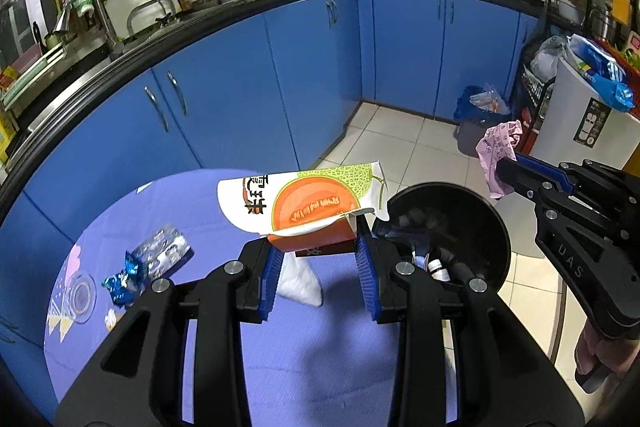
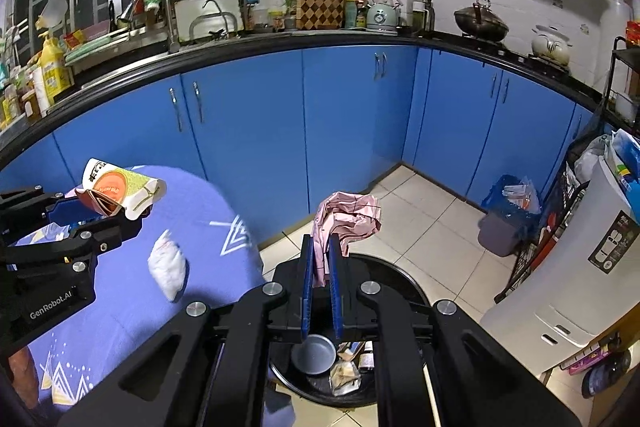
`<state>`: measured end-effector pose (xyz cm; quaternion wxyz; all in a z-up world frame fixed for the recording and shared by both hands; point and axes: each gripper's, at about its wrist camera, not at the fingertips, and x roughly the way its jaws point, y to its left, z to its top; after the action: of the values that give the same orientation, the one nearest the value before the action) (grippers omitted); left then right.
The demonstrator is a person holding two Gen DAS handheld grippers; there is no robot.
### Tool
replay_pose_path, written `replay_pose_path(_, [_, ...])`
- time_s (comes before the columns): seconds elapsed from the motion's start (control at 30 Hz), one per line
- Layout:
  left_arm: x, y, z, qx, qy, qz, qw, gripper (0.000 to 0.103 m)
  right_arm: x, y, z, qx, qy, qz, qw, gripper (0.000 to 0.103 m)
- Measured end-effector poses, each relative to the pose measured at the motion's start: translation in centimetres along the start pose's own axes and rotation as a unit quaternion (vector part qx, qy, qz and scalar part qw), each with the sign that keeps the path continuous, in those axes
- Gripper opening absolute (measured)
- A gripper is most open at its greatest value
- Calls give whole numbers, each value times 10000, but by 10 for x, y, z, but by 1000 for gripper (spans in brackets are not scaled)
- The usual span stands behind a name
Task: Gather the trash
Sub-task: 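Carry both items over the black bin while the right tool releases the pink cloth inside, then open the left tool to drop the melon-print wrapper into the bin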
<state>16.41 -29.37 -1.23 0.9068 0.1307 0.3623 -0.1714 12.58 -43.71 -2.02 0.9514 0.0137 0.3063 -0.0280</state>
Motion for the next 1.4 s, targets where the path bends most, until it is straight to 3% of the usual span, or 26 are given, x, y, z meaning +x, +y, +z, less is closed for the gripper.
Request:
replay_pose_path(0.33, [12,-9,13,57,-21,-34,10000,36,17,-16,9,114,47,-103,9999,12])
replay_pose_path(0.37, [14,-10,13,67,-4,-43,10000,36,19,-18,8,129,85,-144,9998,18])
replay_pose_path(0.43, [16,-12,14,85,13,-41,10000,36,22,-21,7,175,143,-219,9995,53])
replay_pose_path(0.47, [18,-13,15,92,27,-46,9999,36,21,-23,6,205,79,-344,9992,86])
replay_pose_path(0.5, [19,-14,15,95,36,-57,9999,36,17,-25,4,216,-71,-448,9987,91])
replay_pose_path(0.57, [21,-16,16,106,56,-84,9999,36,12,-27,3,137,-288,-635,9975,92])
replay_pose_path(1.17, [31,-54,35,450,58,-456,9979,41,3,-57,-8,265,-193,-1215,9921,94])
replay_pose_path(1.27, [29,-62,40,512,-34,-446,9977,54,1,-61,-9,325,-187,-1242,9916,93])
replay_pose_path(1.33, [28,-64,43,503,-97,-395,9979,73,0,-64,-10,361,-179,-1283,9909,94])
replay_pose_path(1.4, [27,-63,47,426,-160,-411,9981,86,-1,-67,-11,397,-176,-1241,9913,94])
